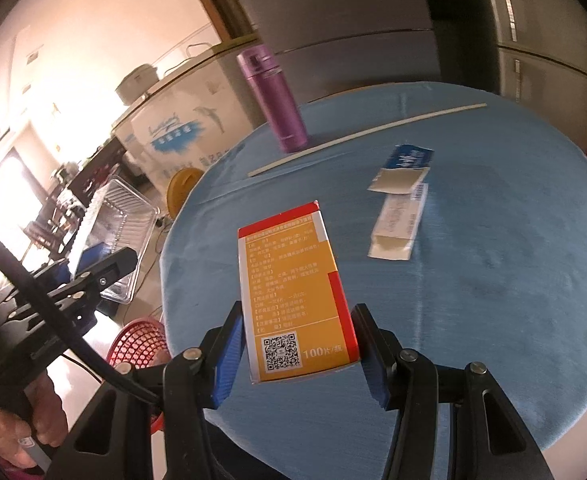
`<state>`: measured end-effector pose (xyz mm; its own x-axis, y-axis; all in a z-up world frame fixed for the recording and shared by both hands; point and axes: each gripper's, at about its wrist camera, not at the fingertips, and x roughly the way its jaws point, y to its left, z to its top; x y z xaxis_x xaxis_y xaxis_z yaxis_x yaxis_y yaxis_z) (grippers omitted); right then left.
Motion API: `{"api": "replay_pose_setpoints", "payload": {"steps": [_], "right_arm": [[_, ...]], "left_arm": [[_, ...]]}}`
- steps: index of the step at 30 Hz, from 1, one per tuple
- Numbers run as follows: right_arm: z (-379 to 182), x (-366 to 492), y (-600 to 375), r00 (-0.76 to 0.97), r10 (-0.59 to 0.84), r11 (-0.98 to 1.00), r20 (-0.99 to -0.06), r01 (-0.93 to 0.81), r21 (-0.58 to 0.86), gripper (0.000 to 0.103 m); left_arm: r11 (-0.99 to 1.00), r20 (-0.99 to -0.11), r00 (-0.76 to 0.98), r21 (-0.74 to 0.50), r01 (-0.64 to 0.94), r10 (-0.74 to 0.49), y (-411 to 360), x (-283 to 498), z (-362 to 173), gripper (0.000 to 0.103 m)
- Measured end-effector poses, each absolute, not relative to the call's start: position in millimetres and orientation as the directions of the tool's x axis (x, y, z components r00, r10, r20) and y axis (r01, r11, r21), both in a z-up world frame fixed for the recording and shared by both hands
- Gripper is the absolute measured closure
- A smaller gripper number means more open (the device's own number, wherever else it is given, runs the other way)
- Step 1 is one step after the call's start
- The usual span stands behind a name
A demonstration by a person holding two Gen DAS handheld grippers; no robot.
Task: Collect trash
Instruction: 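Carry the clear tray with the left tool and orange box with the right tool over the red wastebasket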
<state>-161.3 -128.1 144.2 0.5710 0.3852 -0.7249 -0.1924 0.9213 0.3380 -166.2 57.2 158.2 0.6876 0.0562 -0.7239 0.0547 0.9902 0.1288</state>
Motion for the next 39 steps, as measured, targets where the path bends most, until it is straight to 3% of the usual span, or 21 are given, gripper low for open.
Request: {"api": "replay_pose_setpoints", "payload": {"steps": [39], "right_arm": [[122,-154,40,0.348,0.526,0.793,-0.776,-0.529,0.301,0.048]], "left_arm": [[0.956,-0.778,0.568,0.143,-0.256,0.268,200,-191,118,0.060]]}}
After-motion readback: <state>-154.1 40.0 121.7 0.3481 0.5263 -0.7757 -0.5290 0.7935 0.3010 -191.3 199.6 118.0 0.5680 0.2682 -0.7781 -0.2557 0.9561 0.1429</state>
